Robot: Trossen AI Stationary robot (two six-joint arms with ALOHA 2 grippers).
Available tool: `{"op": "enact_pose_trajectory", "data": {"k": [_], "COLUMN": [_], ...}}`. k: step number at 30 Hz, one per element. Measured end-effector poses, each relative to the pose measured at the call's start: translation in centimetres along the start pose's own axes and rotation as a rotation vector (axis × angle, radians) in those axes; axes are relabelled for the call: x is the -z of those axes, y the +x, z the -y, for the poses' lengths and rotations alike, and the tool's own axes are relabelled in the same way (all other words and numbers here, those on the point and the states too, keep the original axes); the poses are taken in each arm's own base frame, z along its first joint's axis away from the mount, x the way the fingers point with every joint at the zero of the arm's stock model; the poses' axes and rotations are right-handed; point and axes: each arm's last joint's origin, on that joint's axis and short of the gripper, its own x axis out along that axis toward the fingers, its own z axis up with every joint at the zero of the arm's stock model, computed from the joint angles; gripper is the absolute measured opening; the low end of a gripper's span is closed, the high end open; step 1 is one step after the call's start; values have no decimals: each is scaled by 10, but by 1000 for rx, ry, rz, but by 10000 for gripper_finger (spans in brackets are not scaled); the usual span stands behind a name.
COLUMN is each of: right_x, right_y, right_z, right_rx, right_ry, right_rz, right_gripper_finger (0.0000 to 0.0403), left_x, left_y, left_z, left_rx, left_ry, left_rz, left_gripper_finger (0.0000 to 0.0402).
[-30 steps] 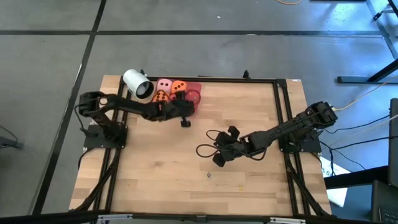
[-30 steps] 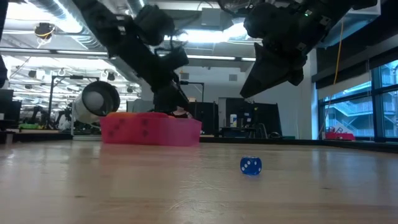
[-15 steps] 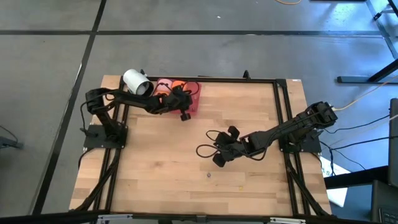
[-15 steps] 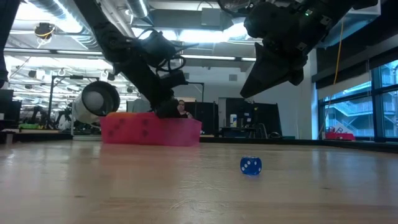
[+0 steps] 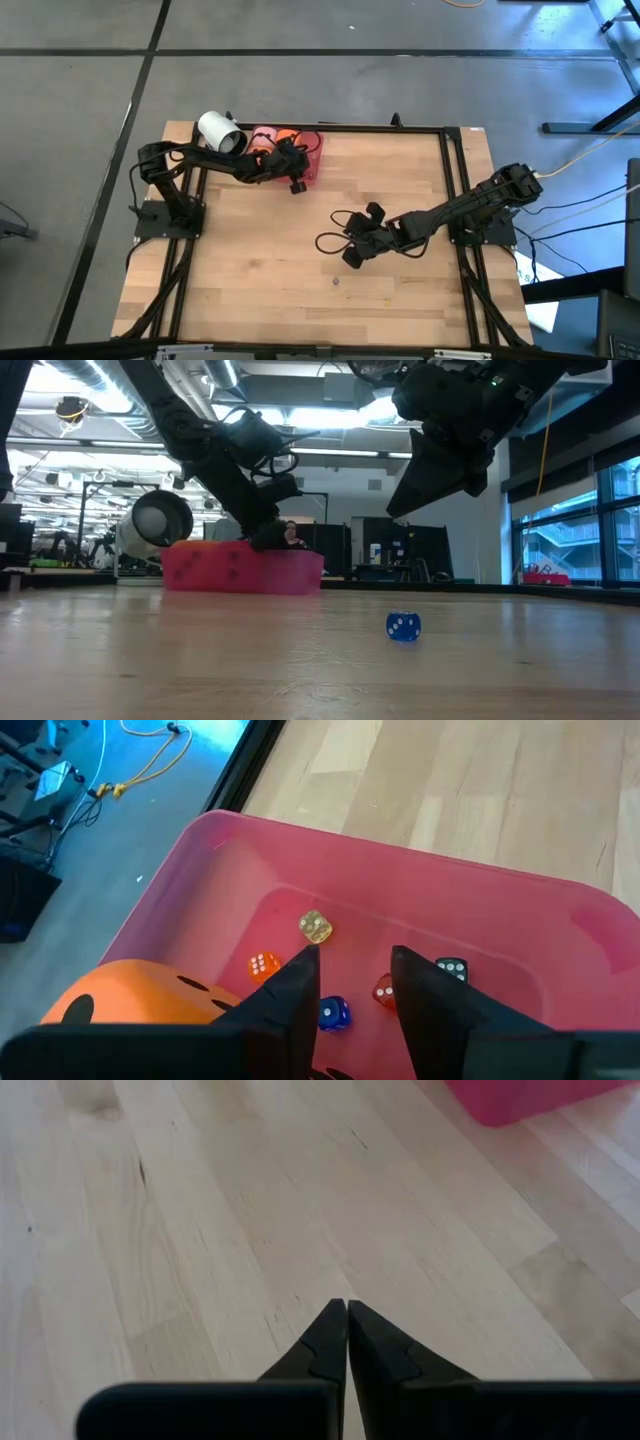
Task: Pick & Place Dice
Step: Put the small blue die into the red bin
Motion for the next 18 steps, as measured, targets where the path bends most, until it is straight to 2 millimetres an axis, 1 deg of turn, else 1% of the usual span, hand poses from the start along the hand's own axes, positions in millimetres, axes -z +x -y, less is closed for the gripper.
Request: {"op": "enact_pose_trajectory", "data": {"k": [5,8,13,18], "right_x": [0,0,0,0], "right_y": [0,0,0,0], "right_z": [0,0,0,0], "right_rx": [0,0,0,0], "right_ry": [0,0,-3,-27], "right_rz": [0,0,-1,-1], "right_gripper_finger": [16,16,16,16], "left_x": [-2,-8,-25,-39], "left_y": [-2,-9,-32,-63], "left_z": [1,2,3,12], "left_rx": [0,-35,-87,-34], "left_ry": [2,0,29,16], "left_rz": [8,42,106,168], "left_gripper_finger": [121,118,114,113]}}
